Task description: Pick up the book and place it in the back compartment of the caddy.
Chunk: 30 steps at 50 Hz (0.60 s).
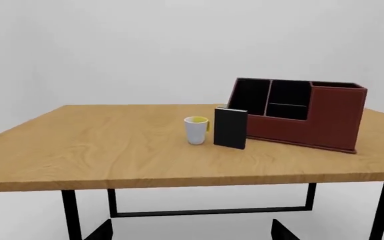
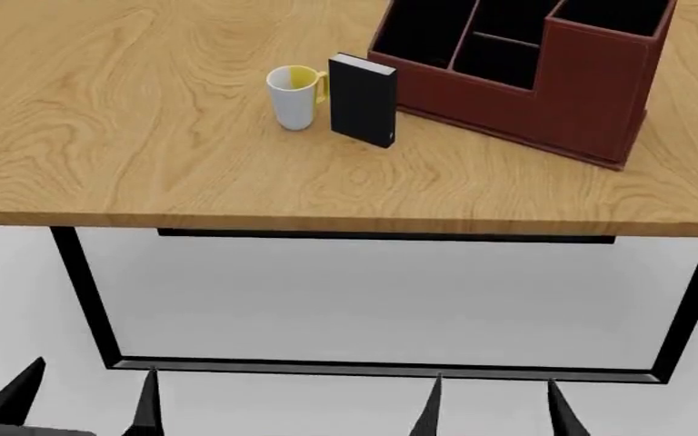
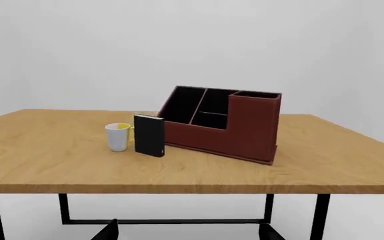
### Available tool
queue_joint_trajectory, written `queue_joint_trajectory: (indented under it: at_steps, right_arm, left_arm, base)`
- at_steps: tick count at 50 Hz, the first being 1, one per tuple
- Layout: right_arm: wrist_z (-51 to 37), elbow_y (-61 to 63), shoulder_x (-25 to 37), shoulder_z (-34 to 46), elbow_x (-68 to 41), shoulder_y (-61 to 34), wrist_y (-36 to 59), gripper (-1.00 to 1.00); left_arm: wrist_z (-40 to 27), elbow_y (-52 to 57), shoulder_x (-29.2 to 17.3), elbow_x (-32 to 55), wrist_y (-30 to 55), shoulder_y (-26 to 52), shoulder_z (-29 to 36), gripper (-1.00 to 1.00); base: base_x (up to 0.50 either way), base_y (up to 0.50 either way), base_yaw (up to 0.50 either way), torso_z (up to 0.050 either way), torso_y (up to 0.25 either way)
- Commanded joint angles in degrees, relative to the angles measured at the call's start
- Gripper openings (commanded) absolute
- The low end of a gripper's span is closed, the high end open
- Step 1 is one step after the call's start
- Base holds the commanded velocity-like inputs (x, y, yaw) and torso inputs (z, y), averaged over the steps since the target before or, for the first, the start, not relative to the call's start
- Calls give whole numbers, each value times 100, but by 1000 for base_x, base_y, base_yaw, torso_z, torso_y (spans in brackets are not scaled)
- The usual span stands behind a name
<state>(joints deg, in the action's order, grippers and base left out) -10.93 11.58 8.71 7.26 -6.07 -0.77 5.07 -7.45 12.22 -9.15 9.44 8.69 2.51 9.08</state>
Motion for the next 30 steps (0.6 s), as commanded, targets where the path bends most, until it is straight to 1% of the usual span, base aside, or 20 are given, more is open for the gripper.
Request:
queue_joint_trajectory:
  at_steps: [1, 7, 8, 14, 25, 29, 30]
  right_arm:
    - [-294, 906, 220, -199, 84, -182, 558, 100]
    - [-405, 1480, 373, -359, 66, -362, 1009, 100]
    - [-506, 2106, 523, -587, 71, -543, 1503, 100]
    - [-594, 2831, 722, -837, 6, -876, 2143, 100]
    - [-618, 3721, 1007, -1392, -366, -1550, 3220, 100]
    - [-613, 3949, 1114, -1476, -458, -1816, 3537, 100]
    - [-598, 3995, 1138, -1510, -507, -1893, 3631, 100]
  left_arm:
    - [24, 357, -171, 153, 477, 289, 4, 100]
    - [49, 498, -260, 219, 708, 506, 5, 100]
    - [92, 600, -350, 207, 890, 757, 16, 100]
    - [134, 739, -452, 243, 1141, 997, 48, 100]
    - [167, 953, -523, 557, 1518, 1301, -122, 100]
    - [155, 1046, -581, 582, 1660, 1371, -122, 100]
    - [173, 1084, -647, 562, 1815, 1409, -60, 100]
  base:
    - [0, 0, 0, 0, 0]
    - [0, 0, 0, 0, 0]
    - [0, 0, 0, 0, 0]
    - [0, 0, 0, 0, 0]
    - [0, 0, 0, 0, 0]
    - [0, 0, 0, 0, 0]
    - [0, 0, 0, 0, 0]
